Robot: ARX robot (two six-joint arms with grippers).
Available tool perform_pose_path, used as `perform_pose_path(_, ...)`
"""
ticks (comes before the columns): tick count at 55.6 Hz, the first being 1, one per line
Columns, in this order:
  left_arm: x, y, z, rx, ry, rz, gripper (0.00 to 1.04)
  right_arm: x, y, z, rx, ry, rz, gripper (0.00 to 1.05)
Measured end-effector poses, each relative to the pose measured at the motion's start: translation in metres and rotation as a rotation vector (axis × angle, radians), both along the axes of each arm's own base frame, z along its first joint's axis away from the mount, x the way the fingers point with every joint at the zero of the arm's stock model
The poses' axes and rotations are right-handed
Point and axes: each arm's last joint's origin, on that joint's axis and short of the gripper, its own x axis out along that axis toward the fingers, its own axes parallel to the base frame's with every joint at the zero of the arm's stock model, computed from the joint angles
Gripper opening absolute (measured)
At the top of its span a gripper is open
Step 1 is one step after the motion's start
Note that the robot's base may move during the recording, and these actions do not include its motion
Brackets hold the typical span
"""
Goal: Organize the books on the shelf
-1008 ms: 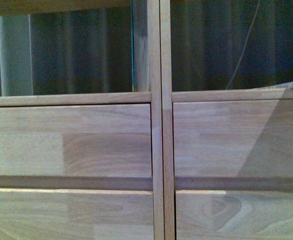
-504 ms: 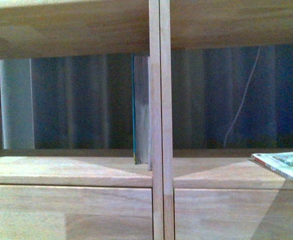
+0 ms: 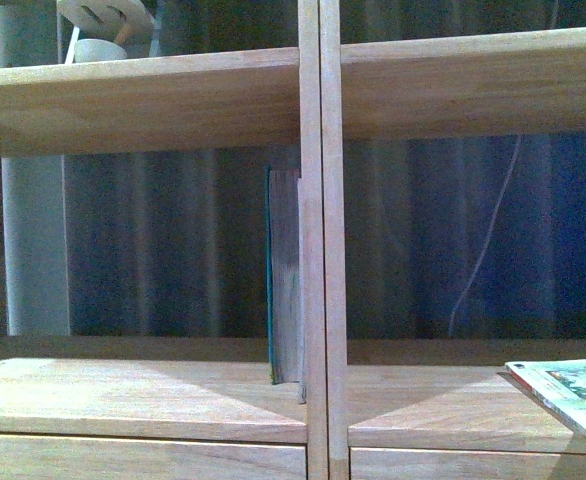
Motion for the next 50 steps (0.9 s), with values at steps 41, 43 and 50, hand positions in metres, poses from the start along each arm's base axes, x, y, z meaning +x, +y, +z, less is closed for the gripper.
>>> perform_pose_path(41, 0.0, 0.0, 0.0, 0.0, 0.0, 0.0, 0.97, 0.105, -0.058, 0.043, 0.862, -0.654, -0.083, 0.98)
perform_pose_path(43, 0.0, 0.0, 0.0, 0.0, 0.0, 0.001, 0.97, 0.111, -0.059, 0.046, 0.877, -0.667, -0.079, 0.98)
perform_pose_path(50, 0.0, 0.0, 0.0, 0.0, 0.0, 0.0, 0.97, 0.129, -0.062, 0.053, 0.937, -0.714, -0.057, 0.98)
